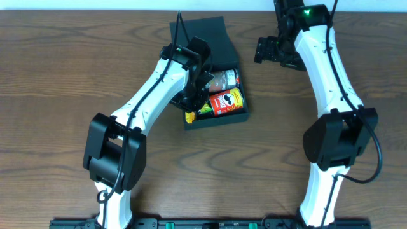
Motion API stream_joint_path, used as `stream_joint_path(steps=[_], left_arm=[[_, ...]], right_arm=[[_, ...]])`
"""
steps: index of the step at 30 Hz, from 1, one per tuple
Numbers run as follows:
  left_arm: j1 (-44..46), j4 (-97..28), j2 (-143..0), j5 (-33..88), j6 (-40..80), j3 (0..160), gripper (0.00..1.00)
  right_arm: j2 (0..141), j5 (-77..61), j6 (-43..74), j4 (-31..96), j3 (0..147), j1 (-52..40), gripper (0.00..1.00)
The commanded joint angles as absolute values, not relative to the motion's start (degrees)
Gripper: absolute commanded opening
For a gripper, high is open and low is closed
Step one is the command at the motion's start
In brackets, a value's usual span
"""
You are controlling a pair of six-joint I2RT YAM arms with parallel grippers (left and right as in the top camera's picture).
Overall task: Pack container
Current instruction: 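Release the packet and press the snacks down into the box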
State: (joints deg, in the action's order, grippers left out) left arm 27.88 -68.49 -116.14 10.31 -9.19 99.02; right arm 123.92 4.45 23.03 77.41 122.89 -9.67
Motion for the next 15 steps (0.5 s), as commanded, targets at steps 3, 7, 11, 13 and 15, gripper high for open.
stream_joint_path(steps=[3,7,11,13,15], left_arm=[[27.83,-68.49,-115.07,8.08,-8.82,98.72,0.06],[27.83,-68.2,-115.07,3.99,-8.51,98.72,0.06],[27.86,-66.35,-115.07,4.1,-8.47,98.39,0.06],[27.88,-65.56,-115.07,4.08,-8.47,97.71,0.06],[27.9,-65.3,-115.07,4.08,-8.49,97.1,0.06]], right_arm=[[124.11,4.27,23.53,77.52,122.72,-10.15,0.99],[124.11,4.29,23.53,77.52,122.74,-10.15,0.99],[124.11,4.29,23.51,77.54,122.72,-10.15,0.99],[124.11,4.29,23.51,77.56,122.74,-10.15,0.99],[124.11,4.29,23.51,77.56,122.72,-10.15,0.99]])
